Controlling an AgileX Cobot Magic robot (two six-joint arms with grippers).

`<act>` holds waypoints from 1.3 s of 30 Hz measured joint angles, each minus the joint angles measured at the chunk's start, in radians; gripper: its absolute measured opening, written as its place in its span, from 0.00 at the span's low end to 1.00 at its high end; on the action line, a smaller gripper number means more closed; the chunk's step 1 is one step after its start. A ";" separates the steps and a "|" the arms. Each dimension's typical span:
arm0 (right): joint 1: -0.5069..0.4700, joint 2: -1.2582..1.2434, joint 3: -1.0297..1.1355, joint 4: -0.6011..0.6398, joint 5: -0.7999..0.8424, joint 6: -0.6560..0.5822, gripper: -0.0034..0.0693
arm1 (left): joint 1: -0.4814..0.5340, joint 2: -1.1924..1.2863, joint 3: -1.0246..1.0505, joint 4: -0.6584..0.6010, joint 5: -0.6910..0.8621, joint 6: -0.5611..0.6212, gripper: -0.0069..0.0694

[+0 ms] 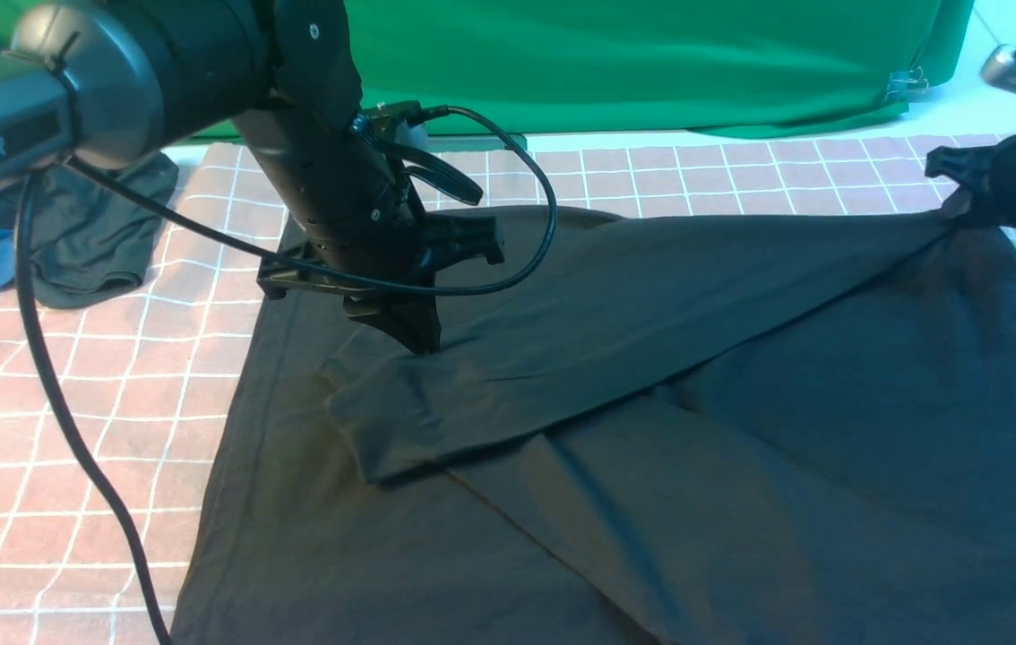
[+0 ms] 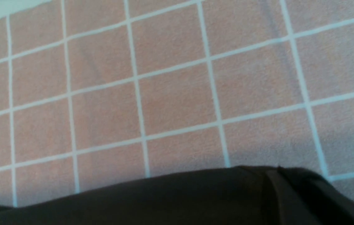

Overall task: Fold a long-sleeved shirt over a pink coffee tablecloth.
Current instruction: 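Grasp the near edge of the shirt at its hem and shoulder corners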

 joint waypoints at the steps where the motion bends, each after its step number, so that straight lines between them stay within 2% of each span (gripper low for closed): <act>1: 0.000 0.000 0.000 0.000 -0.008 -0.001 0.12 | 0.000 0.000 0.000 0.000 0.000 0.000 0.11; 5: 0.000 0.000 0.000 0.000 -0.036 -0.006 0.12 | 0.000 0.000 0.000 0.000 0.000 0.000 0.11; 8: 0.000 0.000 0.000 0.000 -0.047 -0.006 0.17 | 0.000 0.000 0.000 0.007 -0.001 0.000 0.11; 10: 0.000 -0.002 0.000 -0.012 -0.039 -0.006 0.28 | -0.001 -0.002 0.000 0.023 0.000 -0.008 0.11; 12: 0.000 -0.017 0.000 -0.056 -0.002 -0.004 0.43 | -0.001 -0.016 0.001 0.046 0.001 -0.016 0.11; 13: 0.000 -0.026 0.000 -0.074 0.014 -0.003 0.46 | -0.001 -0.024 0.001 0.053 0.001 -0.020 0.11; 14: 0.000 -0.047 0.000 -0.106 0.051 0.001 0.54 | -0.001 -0.044 0.001 0.067 0.002 -0.031 0.11; 16: 0.000 -0.101 0.000 -0.176 0.128 0.023 0.61 | -0.001 -0.086 0.002 0.090 0.011 -0.056 0.11; 18: -0.001 -0.163 0.000 -0.231 0.211 0.041 0.58 | -0.001 -0.148 0.020 0.112 0.033 -0.081 0.11; 20: -0.001 -0.235 0.000 -0.253 0.314 0.037 0.46 | -0.001 -0.225 0.076 0.131 0.040 -0.117 0.11; 23: -0.002 -0.363 0.000 -0.251 0.463 0.011 0.18 | -0.001 -0.354 0.228 0.138 0.021 -0.181 0.11; 24: -0.002 -0.405 0.005 -0.238 0.501 0.001 0.14 | -0.001 -0.395 0.295 0.139 0.020 -0.210 0.11; 27: -0.002 -0.492 0.028 -0.203 0.559 -0.017 0.10 | -0.001 -0.475 0.437 0.141 0.020 -0.269 0.11; 28: -0.002 -0.569 0.057 -0.164 0.588 -0.038 0.10 | -0.001 -0.530 0.555 0.141 0.016 -0.315 0.11; 35: 0.012 -0.781 0.213 -0.082 0.615 -0.090 0.10 | -0.001 -0.633 0.812 0.146 -0.013 -0.358 0.14; 39: 0.071 -0.859 0.311 -0.074 0.615 -0.128 0.10 | -0.001 -0.632 0.912 0.160 -0.039 -0.363 0.30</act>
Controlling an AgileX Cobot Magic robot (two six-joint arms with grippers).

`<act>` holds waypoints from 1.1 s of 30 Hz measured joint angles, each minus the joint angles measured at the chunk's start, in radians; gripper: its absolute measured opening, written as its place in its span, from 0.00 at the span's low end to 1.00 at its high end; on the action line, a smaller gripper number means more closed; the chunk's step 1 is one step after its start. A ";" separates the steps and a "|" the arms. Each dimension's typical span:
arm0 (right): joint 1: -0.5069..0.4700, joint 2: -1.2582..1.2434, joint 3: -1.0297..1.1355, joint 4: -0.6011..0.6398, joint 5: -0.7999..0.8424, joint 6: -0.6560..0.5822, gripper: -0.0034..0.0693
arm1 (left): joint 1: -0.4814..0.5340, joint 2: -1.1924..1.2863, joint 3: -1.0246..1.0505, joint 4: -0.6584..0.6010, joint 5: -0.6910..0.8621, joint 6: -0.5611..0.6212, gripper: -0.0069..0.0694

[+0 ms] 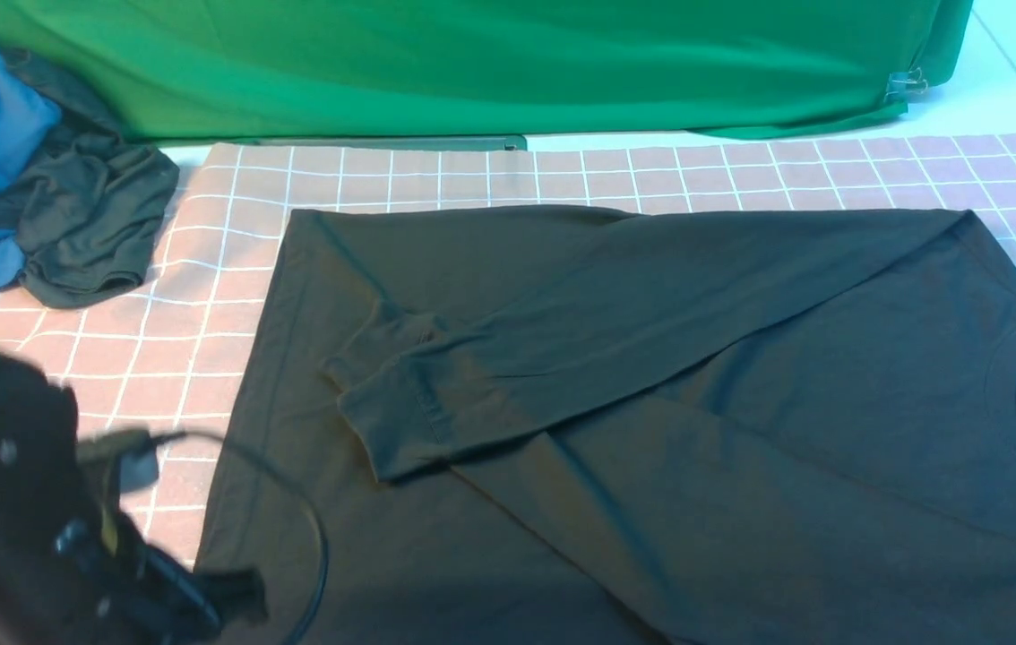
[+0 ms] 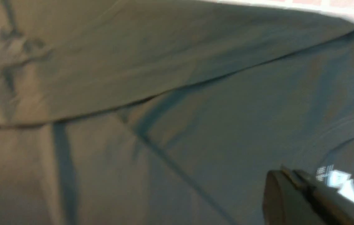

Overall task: Fold a long-sleeved shirt over a pink coffee tablecloth.
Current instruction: 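Grasp the near edge of the shirt at its hem and shoulder corners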

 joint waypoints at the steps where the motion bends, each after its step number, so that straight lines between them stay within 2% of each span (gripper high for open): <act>1: 0.003 0.000 0.003 0.000 0.000 -0.002 0.10 | 0.000 0.000 0.003 0.001 0.000 0.000 0.31; 2: 0.034 -0.007 0.019 0.001 0.000 -0.009 0.10 | 0.000 0.003 0.027 0.007 -0.024 0.000 0.41; 4: 0.065 -0.008 0.027 0.003 0.000 -0.013 0.10 | 0.000 0.010 0.045 0.023 -0.060 0.000 0.54; 6: 0.085 -0.008 0.028 0.003 0.000 -0.015 0.10 | 0.000 0.018 0.060 0.028 -0.086 0.000 0.61; 7: 0.117 -0.008 0.029 0.003 -0.002 -0.018 0.10 | 0.000 0.034 0.081 0.029 -0.114 0.000 0.71; 10: 0.149 -0.008 0.029 0.003 -0.004 -0.026 0.10 | 0.000 0.071 0.114 0.029 -0.134 -0.004 0.81; 14: 0.186 -0.008 0.029 0.007 -0.011 -0.031 0.10 | 0.000 0.127 0.122 0.029 -0.156 -0.008 0.85; 16: 0.196 -0.008 0.030 0.006 -0.013 -0.032 0.10 | 0.000 0.141 0.121 0.025 -0.168 -0.008 0.82; 17: 0.201 -0.008 0.030 0.006 -0.013 -0.032 0.10 | 0.000 0.149 0.119 0.017 -0.178 -0.007 0.75; 18: 0.201 -0.008 0.030 0.006 -0.013 -0.032 0.10 | 0.000 0.149 0.119 0.017 -0.178 -0.007 0.74; 19: 0.201 -0.008 0.030 0.006 -0.010 -0.032 0.10 | 0.000 0.155 0.117 0.007 -0.184 -0.005 0.69; 20: 0.201 -0.008 0.030 0.006 0.003 -0.032 0.10 | 0.000 0.158 0.116 -0.007 -0.194 0.011 0.54; 22: 0.201 -0.008 0.030 0.005 0.025 -0.032 0.10 | -0.001 0.160 0.116 -0.027 -0.205 0.026 0.34; 24: 0.201 -0.008 0.031 -0.003 0.051 -0.031 0.10 | -0.001 0.156 0.116 -0.027 -0.206 0.042 0.19; 26: 0.201 -0.009 0.040 -0.014 0.057 -0.014 0.10 | -0.001 0.145 0.116 -0.017 -0.204 0.044 0.15; 33: 0.242 -0.035 0.236 -0.029 0.057 -0.059 0.10 | -0.001 -0.025 0.102 0.007 -0.112 0.041 0.13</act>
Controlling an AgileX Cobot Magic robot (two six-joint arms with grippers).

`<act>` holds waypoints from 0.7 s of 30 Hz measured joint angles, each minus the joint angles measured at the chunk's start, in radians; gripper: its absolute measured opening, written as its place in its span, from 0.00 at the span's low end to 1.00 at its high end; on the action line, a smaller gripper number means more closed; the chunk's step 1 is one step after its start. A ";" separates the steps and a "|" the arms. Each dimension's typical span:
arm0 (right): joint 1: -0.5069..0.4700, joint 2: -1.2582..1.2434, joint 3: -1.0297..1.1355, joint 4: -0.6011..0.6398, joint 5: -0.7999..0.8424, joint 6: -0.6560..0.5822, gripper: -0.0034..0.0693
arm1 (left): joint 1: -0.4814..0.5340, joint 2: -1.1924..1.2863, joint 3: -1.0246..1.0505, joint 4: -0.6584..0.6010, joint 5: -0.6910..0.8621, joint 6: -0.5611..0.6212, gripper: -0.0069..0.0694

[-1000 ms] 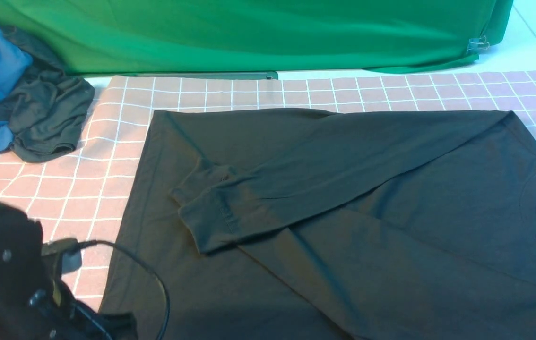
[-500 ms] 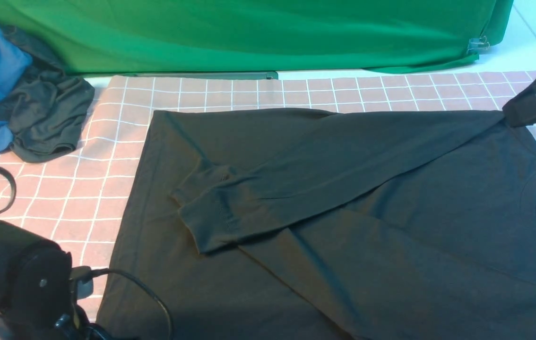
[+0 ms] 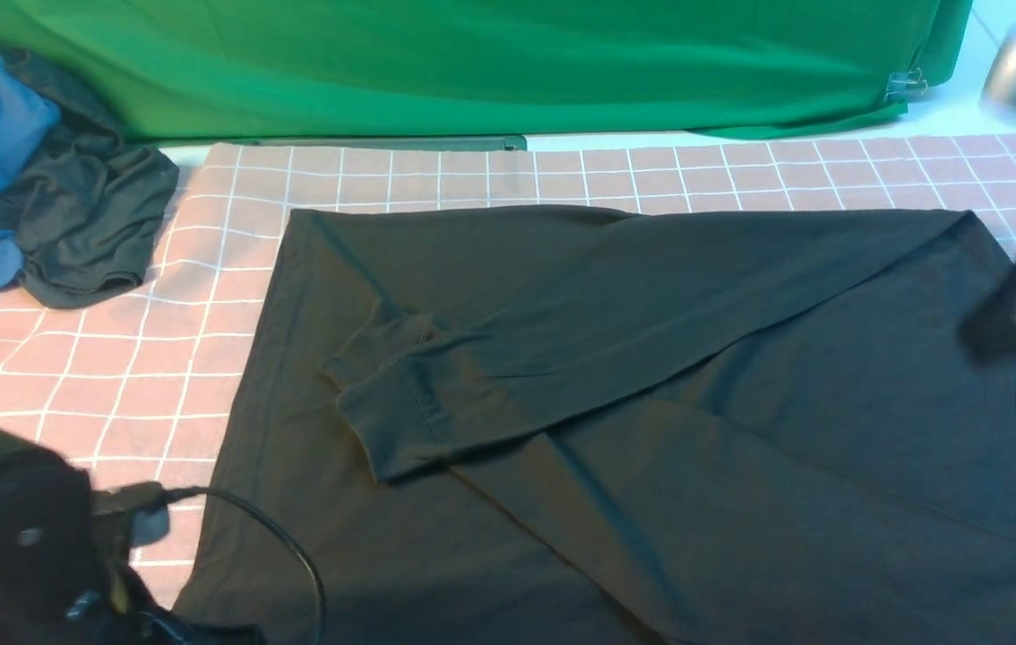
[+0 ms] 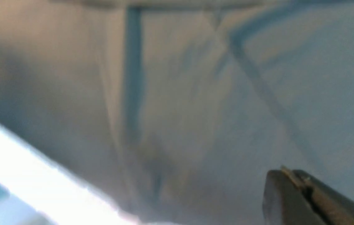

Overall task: Fold a long-sleeved shirt over a pink coffee tablecloth.
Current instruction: 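Grasp the near edge of the shirt at its hem and shoulder corners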

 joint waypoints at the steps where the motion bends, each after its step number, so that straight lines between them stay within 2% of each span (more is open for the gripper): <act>1: 0.012 -0.004 0.036 -0.003 0.001 -0.006 0.11 | 0.000 -0.022 0.000 0.000 0.010 -0.003 0.13; 3: 0.044 -0.011 0.129 -0.022 0.006 -0.016 0.14 | 0.000 -0.069 -0.001 0.000 0.031 -0.004 0.13; 6: 0.085 -0.013 0.253 -0.045 -0.003 -0.024 0.25 | 0.000 -0.106 -0.002 0.009 0.039 -0.004 0.13; 7: 0.099 -0.014 0.307 -0.051 -0.019 -0.026 0.34 | 0.000 -0.117 -0.003 0.018 0.041 -0.004 0.13; 8: 0.101 -0.014 0.316 -0.051 -0.022 -0.029 0.36 | 0.000 -0.118 -0.003 0.020 0.041 -0.004 0.13; 9: 0.121 -0.015 0.373 -0.066 -0.051 -0.030 0.47 | 0.000 -0.124 -0.003 0.040 0.047 -0.008 0.13; 10: 0.126 -0.015 0.387 -0.075 -0.062 -0.029 0.50 | 0.000 -0.124 -0.003 0.051 0.050 -0.011 0.13; 11: 0.141 -0.016 0.434 -0.105 -0.102 -0.018 0.60 | 0.000 -0.126 -0.003 0.075 0.060 -0.024 0.13; 13: 0.154 -0.015 0.491 -0.175 -0.175 0.066 0.71 | 0.000 -0.127 -0.003 0.106 0.076 -0.035 0.13; 14: 0.156 -0.015 0.507 -0.217 -0.201 0.129 0.73 | 0.000 -0.127 -0.003 0.114 0.082 -0.041 0.13; 15: 0.157 -0.015 0.507 -0.227 -0.201 0.129 0.73 | 0.000 -0.127 -0.003 0.115 0.082 -0.041 0.13; 16: 0.157 -0.016 0.522 -0.291 -0.222 0.229 0.75 | 0.000 -0.127 -0.003 0.119 0.083 -0.046 0.13; 18: 0.157 -0.016 0.538 -0.371 -0.222 0.344 0.76 | 0.000 -0.127 -0.003 0.114 0.079 -0.048 0.13; 21: 0.157 -0.016 0.544 -0.401 -0.234 0.361 0.76 | 0.000 -0.127 -0.003 0.100 0.068 -0.048 0.13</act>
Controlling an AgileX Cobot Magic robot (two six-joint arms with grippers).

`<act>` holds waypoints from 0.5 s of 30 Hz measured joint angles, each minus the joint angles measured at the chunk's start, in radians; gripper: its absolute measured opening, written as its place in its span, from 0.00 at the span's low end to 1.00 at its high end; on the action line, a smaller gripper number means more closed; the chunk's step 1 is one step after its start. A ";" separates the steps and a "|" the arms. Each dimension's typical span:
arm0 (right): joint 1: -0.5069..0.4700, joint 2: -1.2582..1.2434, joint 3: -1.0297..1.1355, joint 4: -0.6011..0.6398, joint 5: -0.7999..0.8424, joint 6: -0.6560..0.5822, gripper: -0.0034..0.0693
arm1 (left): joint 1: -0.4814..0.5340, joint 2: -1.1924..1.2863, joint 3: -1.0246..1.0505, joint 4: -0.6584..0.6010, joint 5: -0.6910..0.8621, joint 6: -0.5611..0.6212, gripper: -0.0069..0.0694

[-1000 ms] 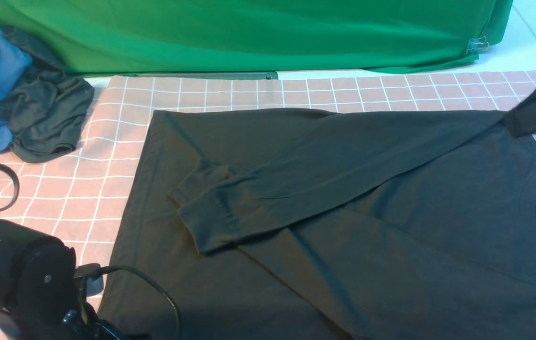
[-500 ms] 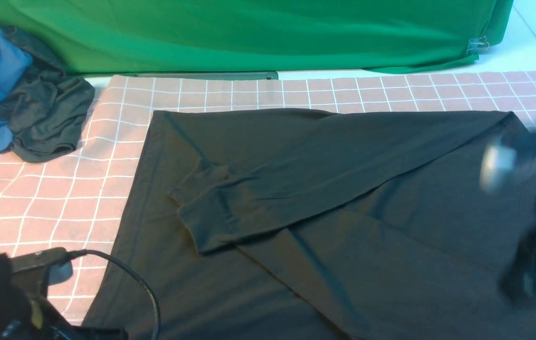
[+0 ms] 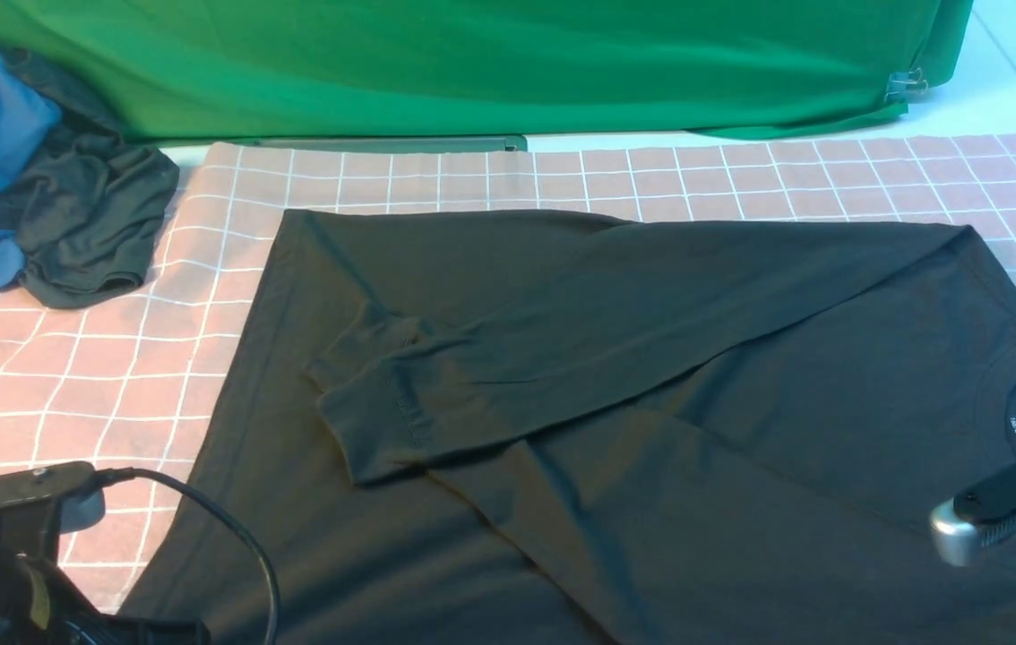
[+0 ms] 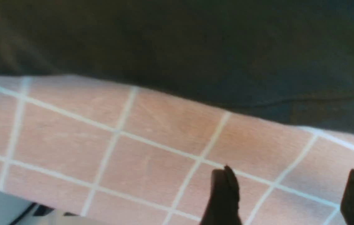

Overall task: Fold a long-sleeved shirt over a pink coffee tablecloth.
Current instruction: 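Grasp the near edge of the shirt at its hem and shoulder corners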

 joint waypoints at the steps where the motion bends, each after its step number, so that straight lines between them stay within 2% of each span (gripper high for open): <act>1: 0.000 0.000 0.002 -0.001 -0.014 0.000 0.76 | 0.000 0.000 0.000 -0.003 -0.004 0.000 0.13; 8: 0.000 0.038 0.003 -0.008 -0.090 -0.074 0.76 | 0.000 0.000 0.000 -0.007 -0.034 0.000 0.13; 15: 0.000 0.122 0.004 -0.009 -0.126 -0.097 0.76 | 0.000 0.000 0.000 -0.011 -0.039 0.001 0.13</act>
